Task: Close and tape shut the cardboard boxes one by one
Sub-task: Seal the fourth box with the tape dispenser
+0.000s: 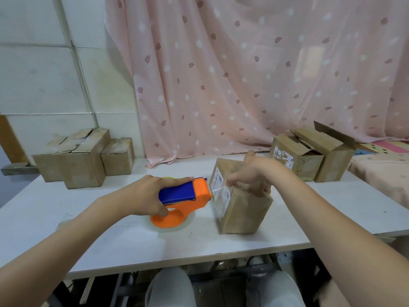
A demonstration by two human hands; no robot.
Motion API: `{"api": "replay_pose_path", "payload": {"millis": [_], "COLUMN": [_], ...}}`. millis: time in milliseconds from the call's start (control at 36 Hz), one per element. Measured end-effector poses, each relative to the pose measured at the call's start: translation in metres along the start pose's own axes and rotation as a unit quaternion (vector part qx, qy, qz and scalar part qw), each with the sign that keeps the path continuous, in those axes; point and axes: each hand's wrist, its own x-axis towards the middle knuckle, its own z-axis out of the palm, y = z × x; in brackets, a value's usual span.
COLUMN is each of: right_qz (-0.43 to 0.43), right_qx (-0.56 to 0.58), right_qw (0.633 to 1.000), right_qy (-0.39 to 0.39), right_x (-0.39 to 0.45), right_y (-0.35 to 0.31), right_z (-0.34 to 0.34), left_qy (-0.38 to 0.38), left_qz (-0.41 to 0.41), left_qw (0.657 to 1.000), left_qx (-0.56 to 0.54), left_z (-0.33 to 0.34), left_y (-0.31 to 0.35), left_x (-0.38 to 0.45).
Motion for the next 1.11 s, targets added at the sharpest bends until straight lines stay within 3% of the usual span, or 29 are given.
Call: {"api": "replay_pose_path", "payload": {"millis": [167,417,778,861,917,1028,1111], "right_qz": [-0.003,0.009,0.002,-0.004,-0.023,-0.058,-0.193], "right_qx": [0.137,0.319,0.413,0.356,0.269,0.102,-0.070], "right_qw": [0.990,0.944,0.901,0.925,0.960,0.993,0.969], "right_qy": [-0.042,-0.090,-0.135,-0.135,-0.079,0.030,0.137], "right_x": [0.009,0.012,0.014,0.014,0.013,0.008,-0.010], "right_y": [0.031,0.078,0.108,0.106,0.102,0.091,0.073], "right_z": [-0.005,0.007,0.037,0.036,0.034,0.037,0.050], "left_qy": [0.006,0.012,-0.003,-0.012,-0.011,-0.005,-0.008], "left_qz": [0.010,0.032,0.050,0.047,0.046,0.045,0.044], "left_qw": [1.000,0.999,0.999,0.999,0.999,0.999,0.999], "left_qx": [-0.023,-0.025,0.015,0.013,0.015,0.018,0.019], "left_z": [0.006,0.016,0.016,0.016,0.017,0.015,0.014], "left_y": [-0.001,-0.004,0.004,0.004,0.007,0.012,0.011], "left_x": [0.003,0.012,0.025,0.030,0.032,0.032,0.031]}}
